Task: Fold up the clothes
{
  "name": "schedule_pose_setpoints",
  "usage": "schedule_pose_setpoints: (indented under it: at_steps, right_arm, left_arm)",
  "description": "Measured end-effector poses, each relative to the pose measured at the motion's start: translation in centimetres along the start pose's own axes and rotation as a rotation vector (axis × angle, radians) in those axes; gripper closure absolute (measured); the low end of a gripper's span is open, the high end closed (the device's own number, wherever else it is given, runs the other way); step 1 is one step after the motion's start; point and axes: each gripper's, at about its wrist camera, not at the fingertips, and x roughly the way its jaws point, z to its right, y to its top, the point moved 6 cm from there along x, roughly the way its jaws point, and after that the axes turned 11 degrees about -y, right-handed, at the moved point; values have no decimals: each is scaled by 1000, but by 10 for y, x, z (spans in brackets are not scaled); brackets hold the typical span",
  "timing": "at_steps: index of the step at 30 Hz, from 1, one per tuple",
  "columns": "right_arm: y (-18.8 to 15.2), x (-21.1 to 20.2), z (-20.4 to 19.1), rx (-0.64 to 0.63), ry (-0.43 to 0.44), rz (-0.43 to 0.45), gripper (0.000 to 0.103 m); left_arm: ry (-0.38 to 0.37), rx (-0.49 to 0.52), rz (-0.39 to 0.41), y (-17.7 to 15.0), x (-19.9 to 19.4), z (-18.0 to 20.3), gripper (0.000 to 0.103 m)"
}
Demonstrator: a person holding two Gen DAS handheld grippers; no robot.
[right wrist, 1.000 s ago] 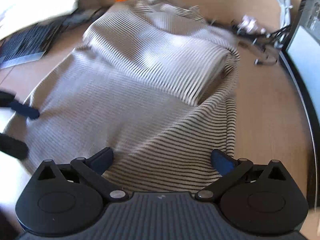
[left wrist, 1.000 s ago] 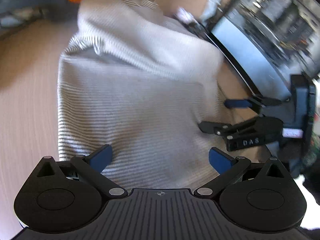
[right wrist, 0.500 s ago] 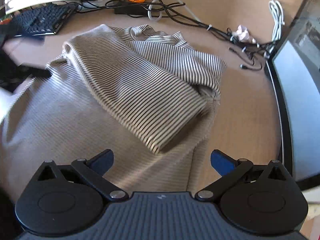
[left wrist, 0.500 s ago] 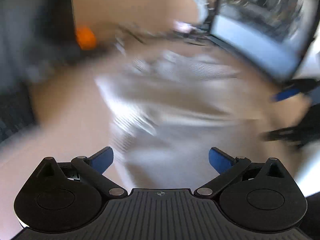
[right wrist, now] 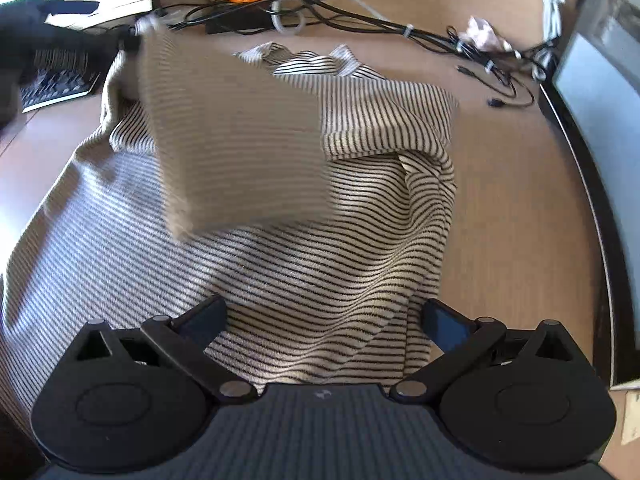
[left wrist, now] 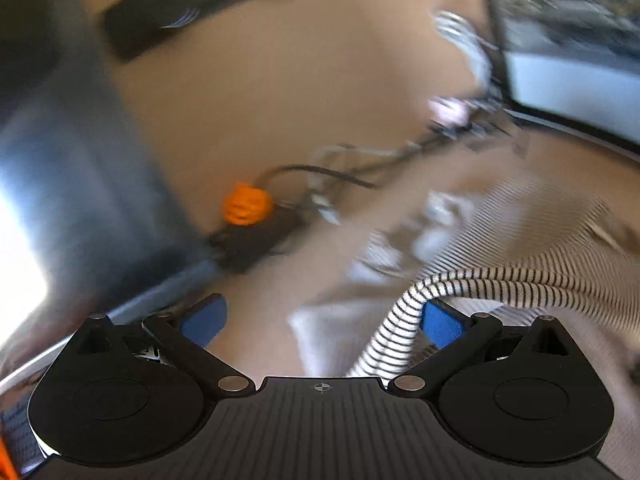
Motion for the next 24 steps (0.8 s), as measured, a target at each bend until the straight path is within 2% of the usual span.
schedule_pose_setpoints:
  at_steps: [3, 8, 11, 15, 19, 20, 24]
  right_arm:
    - [1, -1, -2, -19, -7, -6, 0]
    - [4, -2, -6, -44, -20, -18, 0]
    - [8, 3, -5, -5, 9, -45, 0]
    - [17, -2, -29, -74, -42, 4, 0]
    - [24, -9, -53, -155, -129, 73, 0]
    - [25, -9, -56, -162, -141, 82, 0]
    - [29, -9, -62, -167, -173, 95, 0]
  left_arm:
    - [90, -92, 17, 0, -12, -37, 0]
    - [226, -242, -51, -33, -21, -110, 0]
    - [237, -322, -107, -63, -23, -141, 0]
    - [296, -433, -136, -97, -34, -180, 0]
    - [426, -692, -115, -131, -61, -247, 0]
    - [414, -684, -109, -131, -62, -247, 0]
    - [289, -530, -88, -121, -60, -220, 0]
